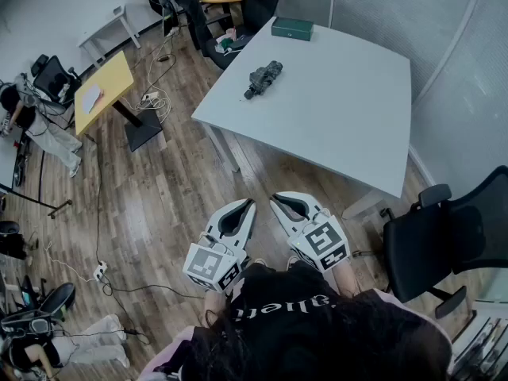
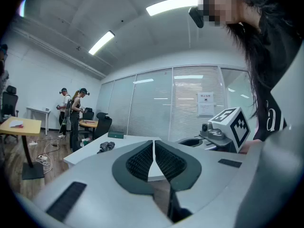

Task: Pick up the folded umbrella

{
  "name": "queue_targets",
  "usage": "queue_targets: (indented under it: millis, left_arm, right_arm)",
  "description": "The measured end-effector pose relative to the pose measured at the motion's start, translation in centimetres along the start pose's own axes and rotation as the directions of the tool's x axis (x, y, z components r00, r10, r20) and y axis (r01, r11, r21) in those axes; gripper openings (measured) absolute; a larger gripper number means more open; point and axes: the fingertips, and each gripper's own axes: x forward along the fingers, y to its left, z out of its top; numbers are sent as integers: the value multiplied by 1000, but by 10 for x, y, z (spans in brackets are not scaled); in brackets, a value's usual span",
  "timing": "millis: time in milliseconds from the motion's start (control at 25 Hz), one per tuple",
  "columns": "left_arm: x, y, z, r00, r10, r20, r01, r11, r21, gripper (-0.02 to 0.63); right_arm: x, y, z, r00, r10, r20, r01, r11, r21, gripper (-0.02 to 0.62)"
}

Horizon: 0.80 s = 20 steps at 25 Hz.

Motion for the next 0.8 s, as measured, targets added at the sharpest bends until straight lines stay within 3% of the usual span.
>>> queue_targets:
  millis: [360,800]
  left_arm:
    - [13,-13,-3,1000,10,-7,-10,1000,-4,31]
    - [16,-31,-22,998,48,-32,-49,998,-40,31]
  right_arm:
    - [-13,-13,-6,1000,10,0,-10,1000,10,35]
    - [-28,-18,-27,999,53,13,-54,994,97,37]
